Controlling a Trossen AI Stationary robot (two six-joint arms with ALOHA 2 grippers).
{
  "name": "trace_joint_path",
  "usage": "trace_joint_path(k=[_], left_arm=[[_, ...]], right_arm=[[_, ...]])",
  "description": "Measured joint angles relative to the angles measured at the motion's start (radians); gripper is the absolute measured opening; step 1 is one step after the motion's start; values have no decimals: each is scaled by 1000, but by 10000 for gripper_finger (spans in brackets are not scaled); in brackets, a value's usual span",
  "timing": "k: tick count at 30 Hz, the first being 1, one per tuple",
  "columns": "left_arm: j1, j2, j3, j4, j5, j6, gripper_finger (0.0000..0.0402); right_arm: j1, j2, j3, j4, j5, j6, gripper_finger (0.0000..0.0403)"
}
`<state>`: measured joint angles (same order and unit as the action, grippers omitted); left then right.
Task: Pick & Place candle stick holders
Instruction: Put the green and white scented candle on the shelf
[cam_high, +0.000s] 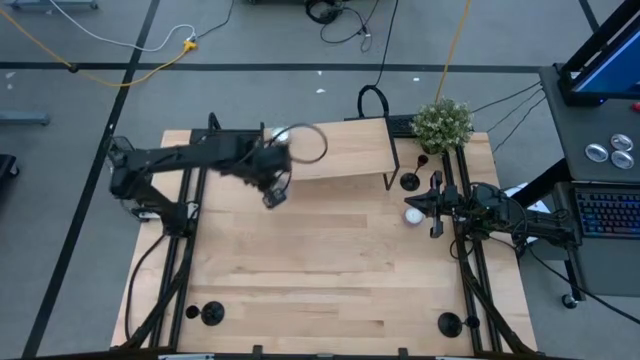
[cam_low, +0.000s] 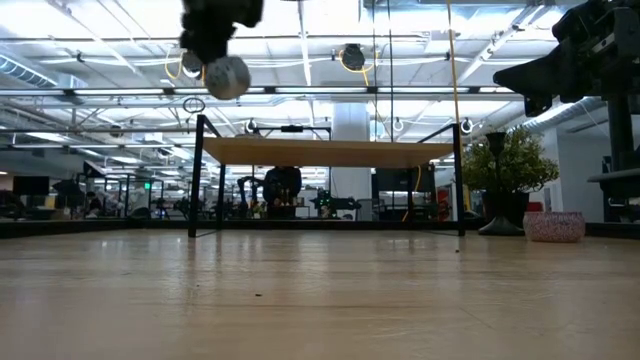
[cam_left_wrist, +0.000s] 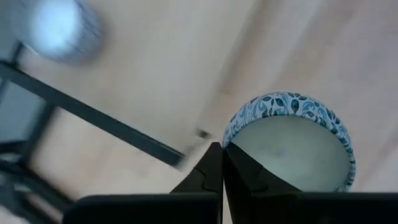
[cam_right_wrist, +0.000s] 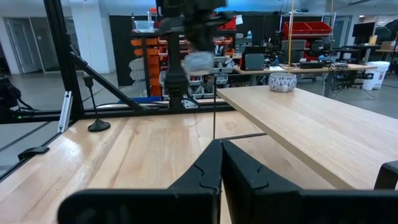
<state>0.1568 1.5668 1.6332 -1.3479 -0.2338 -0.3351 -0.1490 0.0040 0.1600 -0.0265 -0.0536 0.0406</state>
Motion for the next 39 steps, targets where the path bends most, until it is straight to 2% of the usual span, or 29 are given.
trace_joint_path(k=[7, 14, 18, 39], left_arm=[[122, 173, 159, -52, -38, 185, 0], [192, 265, 189, -120, -57, 252, 0], [211, 277, 190, -125, -82, 283, 0], [223, 276, 190, -86, -75, 326, 3]], right_arm=[[0, 0, 0, 0, 0, 0, 0], [0, 0, 0, -1, 0, 0, 0], [0, 0, 0, -1, 0, 0, 0], [0, 0, 0, -1, 0, 0, 0]])
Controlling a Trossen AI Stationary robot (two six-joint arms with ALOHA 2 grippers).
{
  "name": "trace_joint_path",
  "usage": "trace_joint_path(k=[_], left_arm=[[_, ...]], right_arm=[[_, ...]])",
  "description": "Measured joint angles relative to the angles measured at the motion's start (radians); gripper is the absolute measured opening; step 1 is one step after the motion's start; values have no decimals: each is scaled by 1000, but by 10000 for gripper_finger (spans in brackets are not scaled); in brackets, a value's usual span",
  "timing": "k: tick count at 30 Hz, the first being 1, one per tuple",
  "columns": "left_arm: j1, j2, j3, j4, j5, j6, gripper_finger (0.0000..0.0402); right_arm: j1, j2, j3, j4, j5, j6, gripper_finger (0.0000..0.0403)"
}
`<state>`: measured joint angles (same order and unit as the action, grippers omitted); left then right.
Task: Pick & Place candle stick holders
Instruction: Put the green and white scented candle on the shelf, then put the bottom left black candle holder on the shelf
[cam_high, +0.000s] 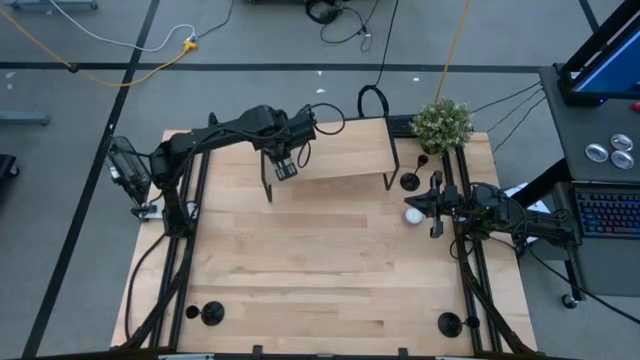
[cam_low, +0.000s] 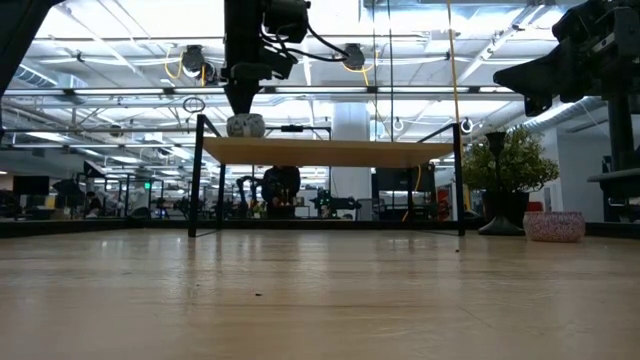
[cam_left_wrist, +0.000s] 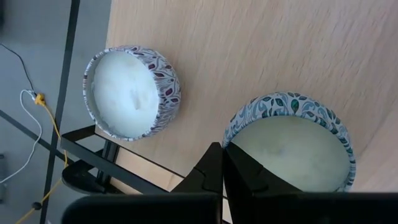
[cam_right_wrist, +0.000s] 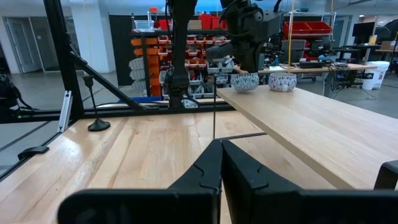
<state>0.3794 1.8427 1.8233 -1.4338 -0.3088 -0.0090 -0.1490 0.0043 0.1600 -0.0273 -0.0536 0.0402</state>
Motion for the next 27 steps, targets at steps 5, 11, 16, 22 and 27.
trace_joint_path(k=[5, 11, 16, 22, 27], left_arm=[[0, 0, 0, 7, -10, -13, 29], [-4, 0, 0, 8, -62, -20, 66], [-17, -36, 0, -20, -96, -23, 92], [-63, -141, 0, -38, -19, -121, 112], [-131, -263, 0, -52, 143, -289, 115]], right_arm=[[0, 0, 0, 0, 0, 0, 0], [0, 0, 0, 0, 0, 0, 0], [0, 0, 0, 0, 0, 0, 0], [0, 0, 0, 1, 0, 0, 0], [0, 0, 0, 0, 0, 0, 0]])
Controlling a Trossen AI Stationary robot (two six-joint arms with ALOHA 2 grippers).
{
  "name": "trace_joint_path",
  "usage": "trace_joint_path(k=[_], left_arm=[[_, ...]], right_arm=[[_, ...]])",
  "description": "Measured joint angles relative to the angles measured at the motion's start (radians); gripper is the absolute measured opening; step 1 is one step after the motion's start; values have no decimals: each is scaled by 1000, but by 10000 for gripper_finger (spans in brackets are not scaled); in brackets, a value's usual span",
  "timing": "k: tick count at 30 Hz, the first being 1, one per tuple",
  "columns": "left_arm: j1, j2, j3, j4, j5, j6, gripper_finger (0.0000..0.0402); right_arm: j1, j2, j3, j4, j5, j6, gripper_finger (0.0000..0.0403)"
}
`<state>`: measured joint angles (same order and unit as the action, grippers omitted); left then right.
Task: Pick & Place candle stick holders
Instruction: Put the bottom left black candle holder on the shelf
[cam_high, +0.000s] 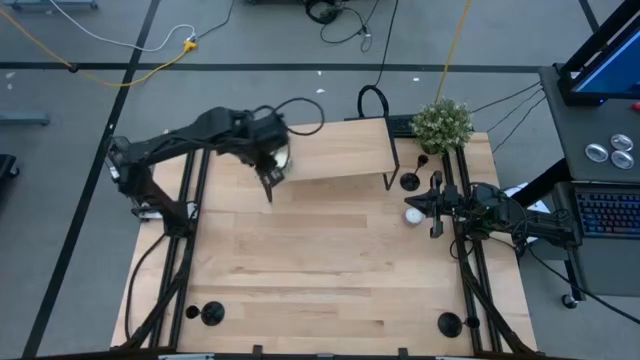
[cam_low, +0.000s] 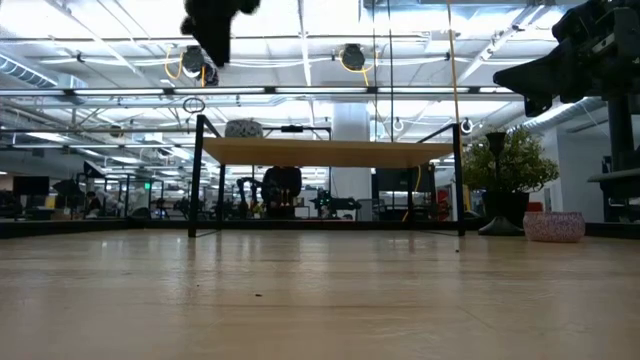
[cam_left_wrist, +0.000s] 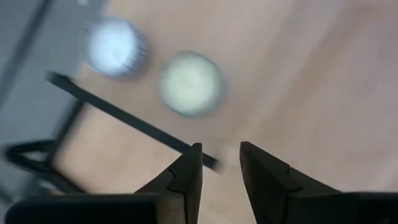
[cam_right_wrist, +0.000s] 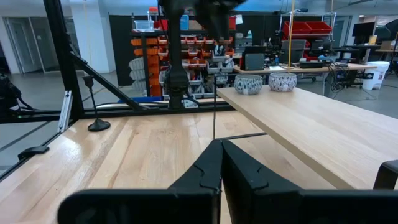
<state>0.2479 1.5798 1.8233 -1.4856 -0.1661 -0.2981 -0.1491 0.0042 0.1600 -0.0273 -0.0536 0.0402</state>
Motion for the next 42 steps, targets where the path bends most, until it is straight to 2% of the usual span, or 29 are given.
trace_joint_path(k=[6, 14, 24, 30, 38, 42], left_arm=[[-116, -103, 0, -49, 121, -251, 115], [-277, -153, -1, -85, 226, -555, 115], [-487, -139, -11, -84, 198, -768, 115], [-611, -139, -111, -89, 206, -887, 115], [-785, -140, -245, -86, 384, -1106, 115], [-884, -140, -275, -84, 427, -1207, 115]], right_arm=[[0, 0, 0, 0, 0, 0, 0], [0, 0, 0, 0, 0, 0, 0], [0, 0, 0, 0, 0, 0, 0], [0, 0, 0, 0, 0, 0, 0], [0, 0, 0, 0, 0, 0, 0], [0, 0, 0, 0, 0, 0, 0]])
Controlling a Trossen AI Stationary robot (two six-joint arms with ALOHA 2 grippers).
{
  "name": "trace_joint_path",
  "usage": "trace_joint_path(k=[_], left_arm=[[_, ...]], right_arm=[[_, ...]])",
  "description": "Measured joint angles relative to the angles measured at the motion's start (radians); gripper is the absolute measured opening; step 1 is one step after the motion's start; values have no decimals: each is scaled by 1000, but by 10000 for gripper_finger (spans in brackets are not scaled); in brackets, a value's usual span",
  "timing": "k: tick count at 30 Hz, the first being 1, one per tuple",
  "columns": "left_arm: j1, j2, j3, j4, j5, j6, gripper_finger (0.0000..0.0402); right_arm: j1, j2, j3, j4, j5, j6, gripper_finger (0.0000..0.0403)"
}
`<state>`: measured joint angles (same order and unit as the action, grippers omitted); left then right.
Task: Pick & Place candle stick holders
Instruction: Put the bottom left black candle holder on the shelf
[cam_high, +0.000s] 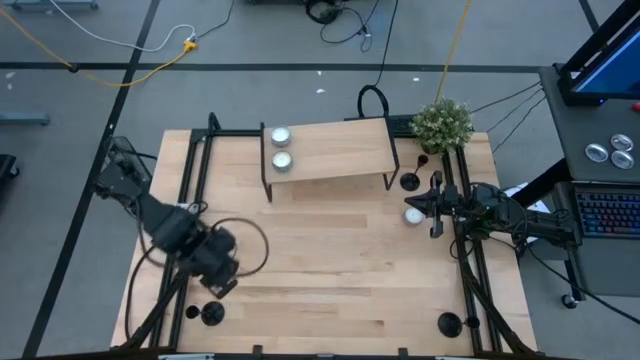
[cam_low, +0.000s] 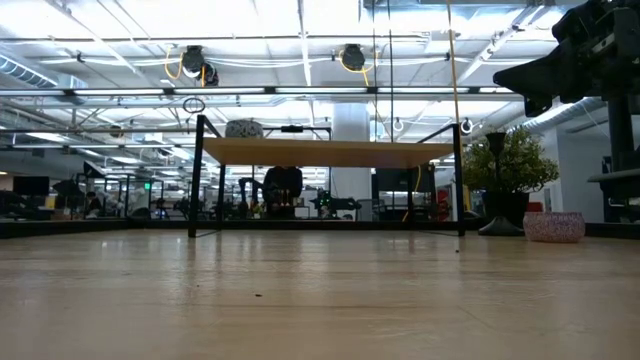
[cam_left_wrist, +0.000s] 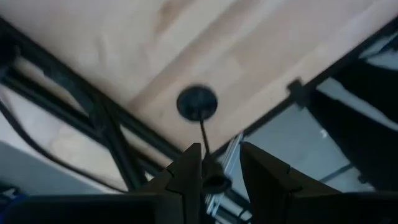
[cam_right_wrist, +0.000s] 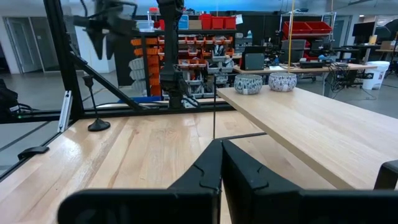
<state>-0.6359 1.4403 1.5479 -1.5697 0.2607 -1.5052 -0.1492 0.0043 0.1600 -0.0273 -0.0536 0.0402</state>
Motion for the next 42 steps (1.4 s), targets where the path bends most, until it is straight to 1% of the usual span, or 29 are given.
trace_joint_path(k=[6, 12, 16, 20, 24, 29, 32, 35, 39, 42], left_arm=[[-129, 0, -2, -2, 4, -160, 115], [-253, 0, -2, 2, 11, -248, 115], [-318, 0, -2, 4, -22, -304, 115], [-346, 0, -2, 4, -76, -349, 115], [-348, 0, -2, 12, -117, -356, 121], [-349, 10, -2, 11, -145, -348, 155], [-349, 34, -2, 10, -120, -315, 179], [-349, 59, -2, 21, -119, -272, 194], [-349, 95, -2, 31, -77, -198, 202], [-355, 109, -2, 26, -48, -183, 202]], right_arm=[[0, 0, 0, 0, 0, 0, 0], [0, 0, 0, 0, 0, 0, 0], [0, 0, 0, 0, 0, 0, 0], [0, 0, 0, 0, 0, 0, 0], [0, 0, 0, 0, 0, 0, 0], [0, 0, 0, 0, 0, 0, 0], [0, 0, 0, 0, 0, 0, 0], [0, 0, 0, 0, 0, 0, 0], [0, 0, 0, 0, 0, 0, 0], [0, 0, 0, 0, 0, 0, 0]])
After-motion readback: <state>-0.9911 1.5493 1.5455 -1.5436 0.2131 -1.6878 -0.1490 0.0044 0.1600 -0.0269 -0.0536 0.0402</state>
